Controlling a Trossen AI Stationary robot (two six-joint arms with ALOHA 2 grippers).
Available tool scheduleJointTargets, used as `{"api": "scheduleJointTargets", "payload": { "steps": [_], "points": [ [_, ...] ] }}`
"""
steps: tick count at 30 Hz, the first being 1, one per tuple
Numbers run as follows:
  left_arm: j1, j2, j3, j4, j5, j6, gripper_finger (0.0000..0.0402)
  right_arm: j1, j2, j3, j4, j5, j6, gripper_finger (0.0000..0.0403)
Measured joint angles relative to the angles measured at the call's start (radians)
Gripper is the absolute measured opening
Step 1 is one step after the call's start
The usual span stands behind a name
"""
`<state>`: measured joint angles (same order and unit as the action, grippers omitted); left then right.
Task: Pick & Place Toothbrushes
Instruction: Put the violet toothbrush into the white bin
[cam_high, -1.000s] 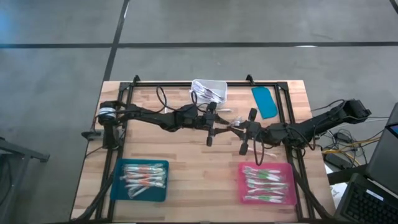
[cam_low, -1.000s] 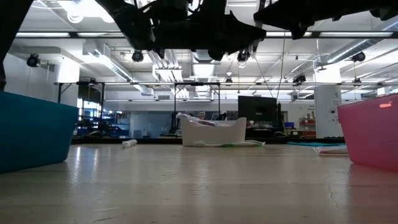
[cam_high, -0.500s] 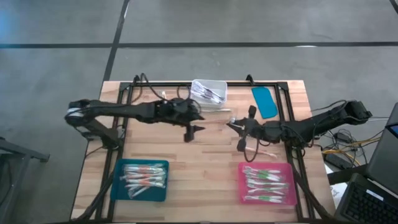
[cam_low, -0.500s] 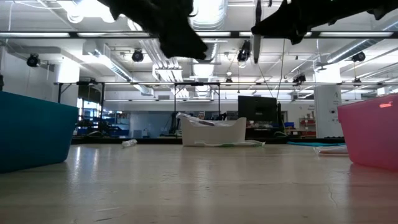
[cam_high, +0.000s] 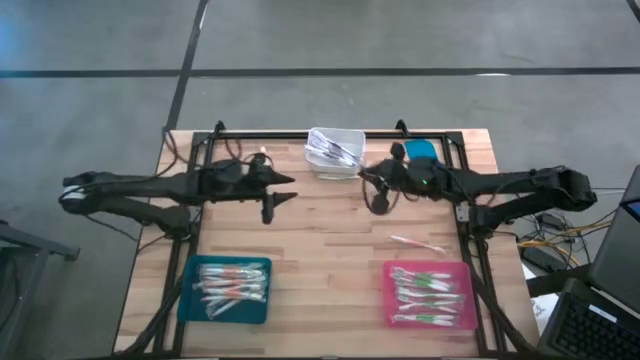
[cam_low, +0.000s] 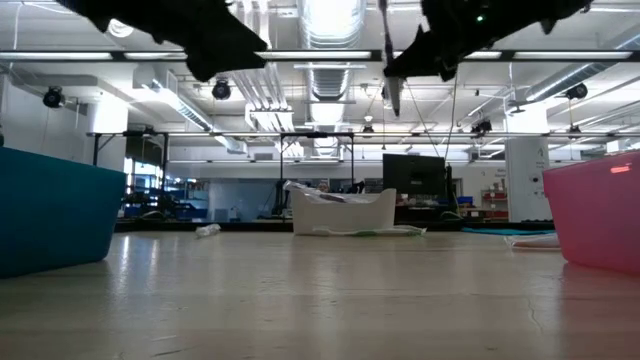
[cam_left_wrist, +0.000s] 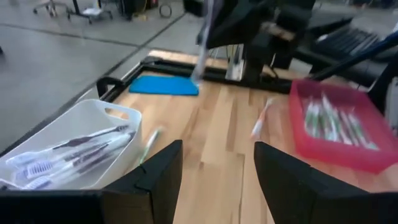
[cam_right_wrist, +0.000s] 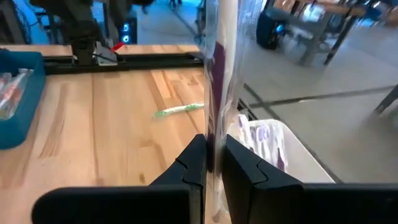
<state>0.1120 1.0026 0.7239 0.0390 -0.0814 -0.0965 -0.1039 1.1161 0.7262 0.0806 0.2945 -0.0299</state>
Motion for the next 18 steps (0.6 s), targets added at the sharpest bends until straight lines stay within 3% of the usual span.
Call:
{"api": "scheduleJointTargets", "payload": {
  "steps": [9, 18],
  "points": [
    [0.0, -0.186, -0.154, 0.084, 0.0, -0.011, 0.0202, -0.193, 0.216, 0.251, -0.235, -0.181, -0.079, 0.0023],
    [0.0, -0.269, -0.252, 0.086, 0.001, -0.081, 0.0202, -0.295, 0.51, 0.613, -0.602, -0.241, -0.176, 0.0023]
  ]
}}
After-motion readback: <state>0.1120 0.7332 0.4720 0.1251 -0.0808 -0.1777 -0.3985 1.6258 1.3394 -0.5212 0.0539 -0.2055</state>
